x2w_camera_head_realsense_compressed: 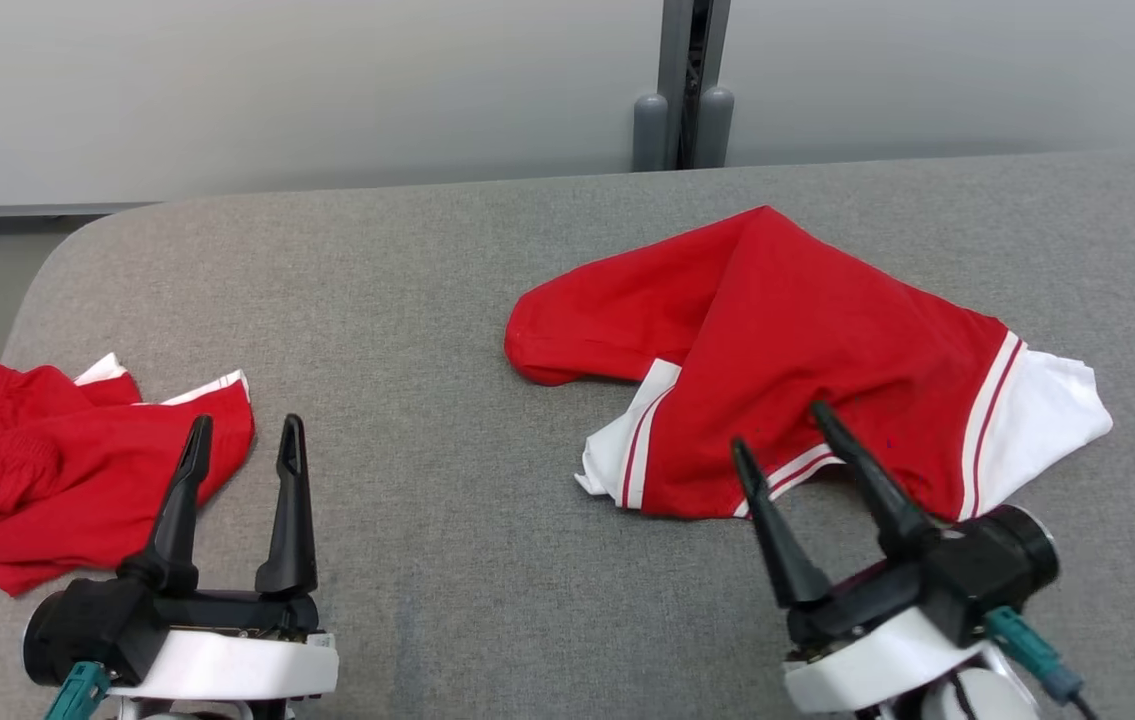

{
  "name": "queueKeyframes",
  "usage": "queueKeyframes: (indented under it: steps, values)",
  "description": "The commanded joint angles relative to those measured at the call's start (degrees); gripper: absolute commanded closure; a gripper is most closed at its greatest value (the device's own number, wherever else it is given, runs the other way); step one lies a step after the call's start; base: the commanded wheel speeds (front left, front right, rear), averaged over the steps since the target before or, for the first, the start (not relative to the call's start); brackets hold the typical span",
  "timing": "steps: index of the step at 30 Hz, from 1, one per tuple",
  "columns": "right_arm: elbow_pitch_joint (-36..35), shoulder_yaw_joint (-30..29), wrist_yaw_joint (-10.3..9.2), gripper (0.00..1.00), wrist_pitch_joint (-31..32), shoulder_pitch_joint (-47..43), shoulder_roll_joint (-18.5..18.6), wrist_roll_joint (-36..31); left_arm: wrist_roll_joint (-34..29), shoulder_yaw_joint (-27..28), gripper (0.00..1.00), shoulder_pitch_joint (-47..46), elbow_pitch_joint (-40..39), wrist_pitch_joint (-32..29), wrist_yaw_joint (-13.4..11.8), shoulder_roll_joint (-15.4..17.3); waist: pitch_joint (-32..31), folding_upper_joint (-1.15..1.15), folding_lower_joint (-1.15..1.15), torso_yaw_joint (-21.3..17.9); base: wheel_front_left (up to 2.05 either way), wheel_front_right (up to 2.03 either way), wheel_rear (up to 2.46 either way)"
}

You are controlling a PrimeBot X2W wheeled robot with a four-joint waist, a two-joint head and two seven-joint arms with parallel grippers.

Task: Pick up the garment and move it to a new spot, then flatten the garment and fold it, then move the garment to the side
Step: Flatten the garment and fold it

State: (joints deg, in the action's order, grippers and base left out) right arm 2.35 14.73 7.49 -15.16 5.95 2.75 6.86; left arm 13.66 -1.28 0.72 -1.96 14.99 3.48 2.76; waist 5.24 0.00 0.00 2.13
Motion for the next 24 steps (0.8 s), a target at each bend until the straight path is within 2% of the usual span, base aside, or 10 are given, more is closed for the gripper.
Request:
queueKeyframes:
  steps: [1, 8, 13, 16, 24]
  values:
    - [1.9, 3.6, 0.00, 0.00, -0.1, 2.0, 0.3, -1.7, 0.5, -0.5, 0.00, -1.5, 0.2, 0.2, -0.2, 0.2, 1.1, 0.00, 0.00, 0.8, 0.00, 0.00, 0.00]
    - [10.8, 8.1, 0.00, 0.00, -0.1, 6.9, 0.4, -6.5, 1.1, -1.5, 0.00, -2.8, 1.0, 0.2, 0.4, 0.2, 2.8, 0.00, 0.00, 3.1, 0.00, 0.00, 0.00]
    - [19.0, 4.1, 0.00, 0.00, 1.7, 9.5, 0.2, -9.3, 1.6, -2.3, 0.00, -3.3, 1.6, 0.2, 0.6, 0.2, 3.6, 0.00, 0.00, 5.7, 0.00, 0.00, 0.00]
    - [22.2, 3.0, 0.00, 0.00, 2.7, 10.6, 0.3, -8.5, 1.8, -3.3, 0.00, -3.8, 1.9, 0.2, 0.6, 0.2, 4.1, 0.00, 0.00, 7.4, 0.00, 0.00, 0.00]
    - [27.5, 5.1, 0.00, 0.00, 5.0, 12.4, 0.4, -4.9, 2.6, -4.2, 0.00, -3.4, 2.0, 0.2, 0.2, 0.2, 5.0, 0.00, 0.00, 10.3, 0.00, 0.00, 0.00]
